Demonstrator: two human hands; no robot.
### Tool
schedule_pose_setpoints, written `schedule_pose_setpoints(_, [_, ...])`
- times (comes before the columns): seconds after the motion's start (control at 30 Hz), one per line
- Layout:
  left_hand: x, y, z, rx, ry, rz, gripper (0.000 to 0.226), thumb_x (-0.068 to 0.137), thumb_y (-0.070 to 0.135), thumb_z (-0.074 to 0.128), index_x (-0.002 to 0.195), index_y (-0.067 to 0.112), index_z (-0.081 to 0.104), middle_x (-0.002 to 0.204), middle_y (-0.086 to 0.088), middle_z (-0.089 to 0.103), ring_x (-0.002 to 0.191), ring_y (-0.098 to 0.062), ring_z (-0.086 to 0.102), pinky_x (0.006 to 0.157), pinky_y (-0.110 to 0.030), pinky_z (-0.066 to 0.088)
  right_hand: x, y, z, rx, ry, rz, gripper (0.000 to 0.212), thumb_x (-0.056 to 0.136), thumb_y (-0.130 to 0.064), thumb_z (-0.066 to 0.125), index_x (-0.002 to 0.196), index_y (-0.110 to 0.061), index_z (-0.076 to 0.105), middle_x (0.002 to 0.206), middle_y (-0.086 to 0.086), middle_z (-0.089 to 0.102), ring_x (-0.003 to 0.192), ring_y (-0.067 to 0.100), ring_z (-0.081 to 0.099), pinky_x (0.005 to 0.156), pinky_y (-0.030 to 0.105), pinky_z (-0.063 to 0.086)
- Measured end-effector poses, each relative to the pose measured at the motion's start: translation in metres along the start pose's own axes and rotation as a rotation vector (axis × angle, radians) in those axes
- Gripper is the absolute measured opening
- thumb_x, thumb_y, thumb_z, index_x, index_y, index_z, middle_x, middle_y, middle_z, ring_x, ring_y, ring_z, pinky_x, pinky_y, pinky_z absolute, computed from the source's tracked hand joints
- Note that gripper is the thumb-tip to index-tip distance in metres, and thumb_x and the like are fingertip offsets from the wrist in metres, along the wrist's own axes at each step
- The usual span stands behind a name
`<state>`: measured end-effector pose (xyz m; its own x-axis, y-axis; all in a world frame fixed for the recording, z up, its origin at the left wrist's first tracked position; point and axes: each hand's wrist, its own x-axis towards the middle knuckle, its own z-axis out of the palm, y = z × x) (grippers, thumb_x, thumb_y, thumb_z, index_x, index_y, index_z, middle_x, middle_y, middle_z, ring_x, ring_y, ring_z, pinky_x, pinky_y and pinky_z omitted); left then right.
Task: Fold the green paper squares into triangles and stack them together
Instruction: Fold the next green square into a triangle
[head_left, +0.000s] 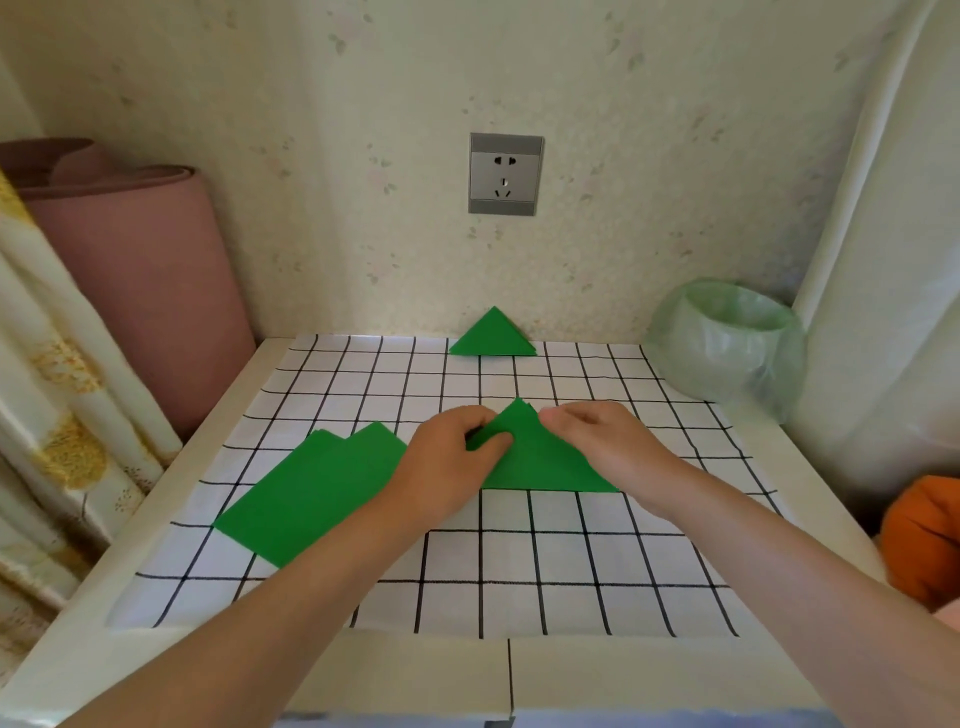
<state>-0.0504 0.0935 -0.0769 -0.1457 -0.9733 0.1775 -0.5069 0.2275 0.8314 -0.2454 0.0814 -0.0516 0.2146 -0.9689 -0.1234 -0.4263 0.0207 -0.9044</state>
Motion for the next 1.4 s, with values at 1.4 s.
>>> schedule_pose_setpoints(1.4, [-0.003,0.008,0.013,-0.01,0.105,0.015,0.027,0.095,0.02,0.061,0.119,0.031,0.067,0.084,0.033,0.062,0.082,0.018,0.059,0.077,-0.003,0.045,0.005,0.005,0.017,-0.462,0.058,-0.189,0.022,0.102,-0.03,0.045,0.084,-0.024,0.056,0.077,-0.003,0.06,0.073,0.016,0.057,0.064,0.033,0.041])
